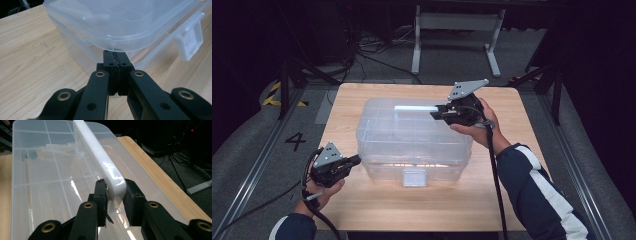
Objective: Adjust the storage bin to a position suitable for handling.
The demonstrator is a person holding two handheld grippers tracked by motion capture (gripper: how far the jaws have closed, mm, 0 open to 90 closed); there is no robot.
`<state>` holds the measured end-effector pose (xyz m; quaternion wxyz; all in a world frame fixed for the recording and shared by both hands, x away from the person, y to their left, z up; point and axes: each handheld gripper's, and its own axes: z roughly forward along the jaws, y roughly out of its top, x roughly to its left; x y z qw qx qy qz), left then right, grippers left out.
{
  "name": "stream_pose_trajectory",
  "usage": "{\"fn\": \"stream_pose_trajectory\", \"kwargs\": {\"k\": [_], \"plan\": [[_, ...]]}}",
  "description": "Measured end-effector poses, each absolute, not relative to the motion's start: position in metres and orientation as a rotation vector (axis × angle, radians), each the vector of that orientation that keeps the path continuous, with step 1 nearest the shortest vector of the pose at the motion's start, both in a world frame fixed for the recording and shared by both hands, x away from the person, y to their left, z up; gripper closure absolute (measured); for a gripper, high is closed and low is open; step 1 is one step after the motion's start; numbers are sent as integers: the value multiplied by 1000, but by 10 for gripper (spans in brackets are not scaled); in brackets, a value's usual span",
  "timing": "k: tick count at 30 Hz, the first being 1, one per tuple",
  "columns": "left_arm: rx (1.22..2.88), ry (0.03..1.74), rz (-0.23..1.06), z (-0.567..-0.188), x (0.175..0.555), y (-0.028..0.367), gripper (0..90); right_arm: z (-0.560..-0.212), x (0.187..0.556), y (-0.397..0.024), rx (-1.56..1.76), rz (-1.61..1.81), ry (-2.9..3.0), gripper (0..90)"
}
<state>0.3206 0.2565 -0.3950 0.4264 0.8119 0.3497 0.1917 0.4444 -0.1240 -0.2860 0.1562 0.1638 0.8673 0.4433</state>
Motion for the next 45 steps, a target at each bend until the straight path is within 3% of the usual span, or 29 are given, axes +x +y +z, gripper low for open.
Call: {"fn": "stream_pose_trajectory", "kwargs": {"k": [7,17,25,37,45], "plan": [[2034,862,499,-392,321,255,896,-285,437,-138,509,1275,2409,656],[2023,858,518,-386,322,255,897,-285,423,-204,636,1288,2261,566],[1995,847,532,-376,325,256,895,-319,407,-246,718,1284,2244,534],[1976,844,551,-364,330,255,895,-369,394,-257,743,1280,2272,508],[1996,834,557,-361,331,254,895,-381,392,-245,701,1342,2294,497]]}}
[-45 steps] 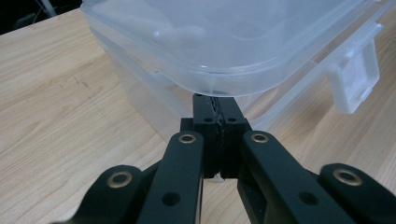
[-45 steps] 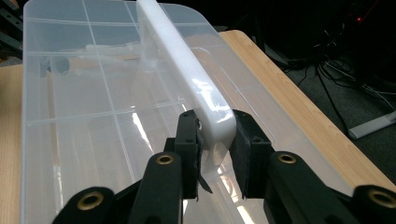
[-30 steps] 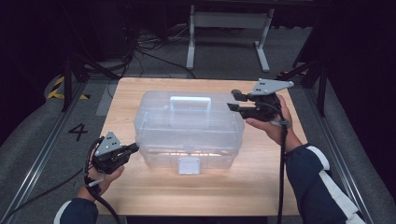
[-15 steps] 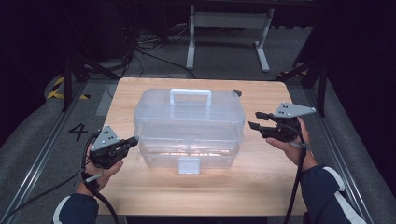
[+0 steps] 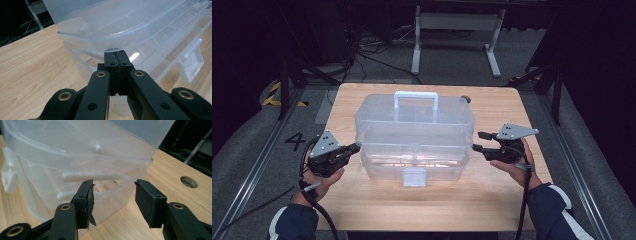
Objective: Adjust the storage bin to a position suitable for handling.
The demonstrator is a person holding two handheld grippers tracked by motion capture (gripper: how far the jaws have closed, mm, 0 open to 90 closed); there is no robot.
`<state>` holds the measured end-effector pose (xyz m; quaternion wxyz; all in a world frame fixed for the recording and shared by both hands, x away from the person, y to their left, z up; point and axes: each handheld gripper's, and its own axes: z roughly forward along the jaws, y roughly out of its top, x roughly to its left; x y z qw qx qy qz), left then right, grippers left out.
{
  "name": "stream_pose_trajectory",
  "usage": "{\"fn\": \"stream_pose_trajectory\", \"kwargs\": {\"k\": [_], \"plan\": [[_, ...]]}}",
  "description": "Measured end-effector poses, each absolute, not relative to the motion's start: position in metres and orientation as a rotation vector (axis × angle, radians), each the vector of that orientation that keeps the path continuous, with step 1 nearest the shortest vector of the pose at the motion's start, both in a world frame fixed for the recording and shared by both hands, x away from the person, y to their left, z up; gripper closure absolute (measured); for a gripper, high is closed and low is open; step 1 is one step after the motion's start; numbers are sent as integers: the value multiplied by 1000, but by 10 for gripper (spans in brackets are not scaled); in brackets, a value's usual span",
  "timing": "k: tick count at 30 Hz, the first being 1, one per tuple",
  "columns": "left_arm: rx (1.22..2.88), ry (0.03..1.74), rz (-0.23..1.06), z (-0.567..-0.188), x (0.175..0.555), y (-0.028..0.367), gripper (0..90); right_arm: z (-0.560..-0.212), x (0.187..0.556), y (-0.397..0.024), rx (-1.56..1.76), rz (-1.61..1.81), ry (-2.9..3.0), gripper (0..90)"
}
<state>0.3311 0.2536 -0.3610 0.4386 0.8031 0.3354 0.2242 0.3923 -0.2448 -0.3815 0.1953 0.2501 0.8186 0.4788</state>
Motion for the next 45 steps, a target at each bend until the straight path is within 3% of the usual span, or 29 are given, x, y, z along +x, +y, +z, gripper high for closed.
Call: {"fn": "stream_pose_trajectory", "kwargs": {"k": [18,30,45], "plan": [[2030,838,567,-360,327,256,849,-373,378,-234,607,1413,2097,530],[1985,880,554,-375,309,281,788,-362,377,-224,594,1434,1986,641],[2131,983,533,-423,300,294,608,-352,386,-215,631,1410,1865,711]]}}
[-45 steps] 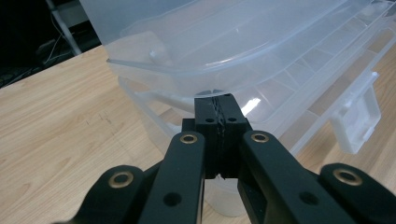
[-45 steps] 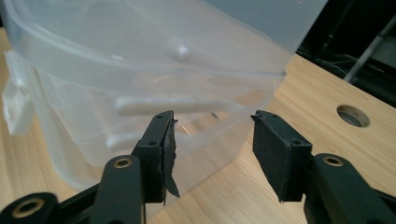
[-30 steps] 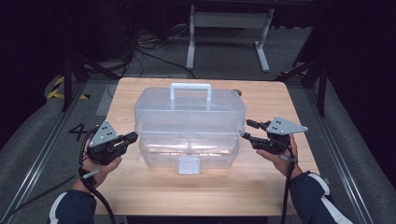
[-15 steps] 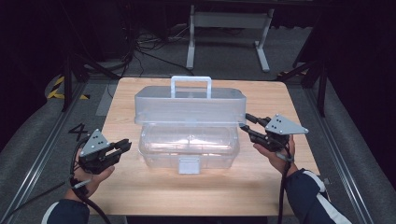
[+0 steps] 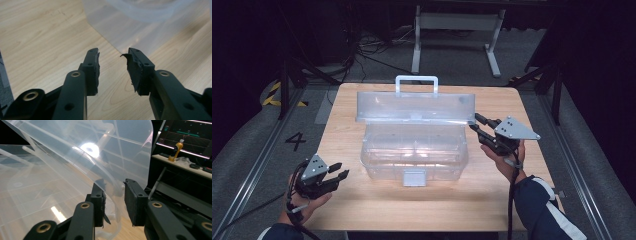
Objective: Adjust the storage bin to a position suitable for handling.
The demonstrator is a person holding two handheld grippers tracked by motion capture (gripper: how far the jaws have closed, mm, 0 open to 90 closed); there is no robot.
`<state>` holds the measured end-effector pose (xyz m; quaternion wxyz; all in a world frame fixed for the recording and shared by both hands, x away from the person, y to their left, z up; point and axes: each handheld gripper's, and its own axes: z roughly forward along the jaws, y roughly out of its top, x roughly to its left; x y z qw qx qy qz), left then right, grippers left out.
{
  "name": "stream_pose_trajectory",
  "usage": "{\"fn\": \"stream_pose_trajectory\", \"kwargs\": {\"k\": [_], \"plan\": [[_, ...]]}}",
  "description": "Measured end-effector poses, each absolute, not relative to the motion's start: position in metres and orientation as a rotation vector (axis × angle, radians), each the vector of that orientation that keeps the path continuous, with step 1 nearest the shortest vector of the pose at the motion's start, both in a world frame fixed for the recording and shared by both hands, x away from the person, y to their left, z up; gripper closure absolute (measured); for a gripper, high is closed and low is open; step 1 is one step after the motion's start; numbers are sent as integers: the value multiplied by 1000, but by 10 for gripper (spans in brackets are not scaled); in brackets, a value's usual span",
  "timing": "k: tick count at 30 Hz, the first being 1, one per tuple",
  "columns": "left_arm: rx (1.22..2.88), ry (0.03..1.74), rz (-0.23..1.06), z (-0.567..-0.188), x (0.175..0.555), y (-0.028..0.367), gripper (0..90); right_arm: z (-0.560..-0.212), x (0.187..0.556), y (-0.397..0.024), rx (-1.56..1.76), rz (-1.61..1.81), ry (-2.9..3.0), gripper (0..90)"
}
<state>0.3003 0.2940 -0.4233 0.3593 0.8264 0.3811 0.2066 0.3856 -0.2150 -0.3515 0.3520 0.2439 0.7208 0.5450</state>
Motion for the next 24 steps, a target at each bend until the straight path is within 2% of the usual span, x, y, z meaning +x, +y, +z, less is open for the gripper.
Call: {"fn": "stream_pose_trajectory", "kwargs": {"k": [6,13,19,24], "plan": [[2219,984,498,-444,300,289,547,-349,389,-214,645,1396,1844,751],[2257,1022,425,-462,303,287,391,-345,396,-212,660,1385,1824,781],[2221,1051,383,-470,304,291,291,-339,402,-210,671,1380,1803,804],[2202,1087,364,-475,305,294,261,-336,407,-209,681,1368,1791,821]]}}
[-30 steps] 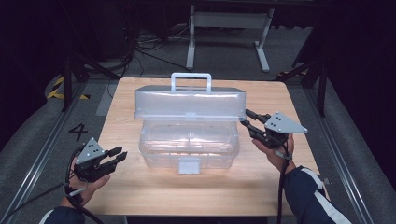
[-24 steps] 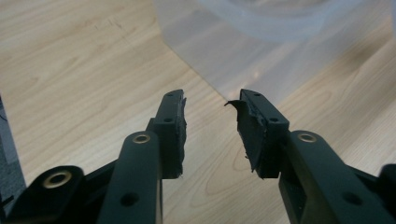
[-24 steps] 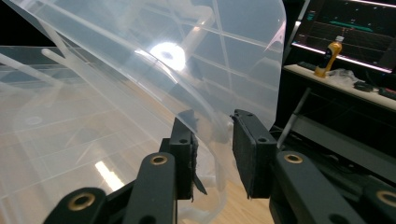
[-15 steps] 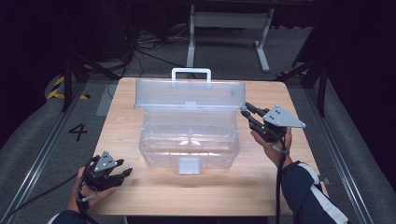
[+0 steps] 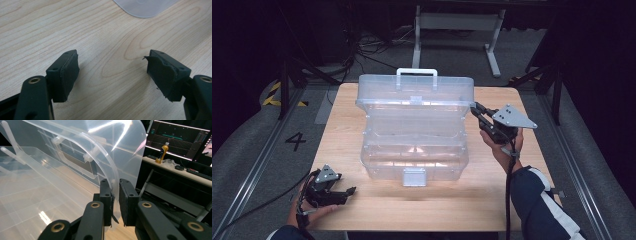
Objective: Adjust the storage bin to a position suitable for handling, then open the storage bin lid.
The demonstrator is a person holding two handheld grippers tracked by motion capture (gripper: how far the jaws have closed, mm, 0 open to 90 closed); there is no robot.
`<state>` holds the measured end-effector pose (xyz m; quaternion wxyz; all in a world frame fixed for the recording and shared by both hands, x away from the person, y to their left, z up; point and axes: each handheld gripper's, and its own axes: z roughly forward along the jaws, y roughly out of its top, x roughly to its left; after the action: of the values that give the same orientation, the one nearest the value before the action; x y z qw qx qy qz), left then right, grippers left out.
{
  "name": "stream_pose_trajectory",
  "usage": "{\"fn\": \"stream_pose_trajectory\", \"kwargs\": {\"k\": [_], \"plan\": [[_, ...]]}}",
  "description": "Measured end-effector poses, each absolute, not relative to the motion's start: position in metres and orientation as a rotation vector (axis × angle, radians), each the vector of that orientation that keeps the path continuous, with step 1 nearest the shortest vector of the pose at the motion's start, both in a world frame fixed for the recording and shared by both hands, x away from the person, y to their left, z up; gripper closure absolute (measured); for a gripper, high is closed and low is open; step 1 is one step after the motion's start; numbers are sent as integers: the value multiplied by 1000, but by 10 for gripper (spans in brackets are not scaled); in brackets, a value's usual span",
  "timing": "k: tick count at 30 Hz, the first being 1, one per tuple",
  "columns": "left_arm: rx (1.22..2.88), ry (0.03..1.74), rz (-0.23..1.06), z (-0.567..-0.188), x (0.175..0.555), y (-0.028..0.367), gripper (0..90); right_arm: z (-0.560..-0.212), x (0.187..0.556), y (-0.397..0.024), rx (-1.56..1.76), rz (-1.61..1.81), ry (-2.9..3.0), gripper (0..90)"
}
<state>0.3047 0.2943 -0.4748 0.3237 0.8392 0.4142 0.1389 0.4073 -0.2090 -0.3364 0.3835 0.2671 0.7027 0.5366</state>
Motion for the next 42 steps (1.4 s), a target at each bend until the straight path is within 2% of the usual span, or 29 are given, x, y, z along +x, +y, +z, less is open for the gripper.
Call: {"fn": "stream_pose_trajectory", "kwargs": {"k": [6,8,12,42], "plan": [[2192,1078,395,-478,303,295,260,-333,413,-209,686,1364,1791,827],[2192,1061,413,-479,304,295,212,-331,416,-208,690,1360,1786,830],[2181,1050,406,-481,306,293,188,-329,419,-208,700,1360,1787,833],[2191,1043,405,-481,307,293,182,-318,443,-210,739,1389,1819,841]]}}
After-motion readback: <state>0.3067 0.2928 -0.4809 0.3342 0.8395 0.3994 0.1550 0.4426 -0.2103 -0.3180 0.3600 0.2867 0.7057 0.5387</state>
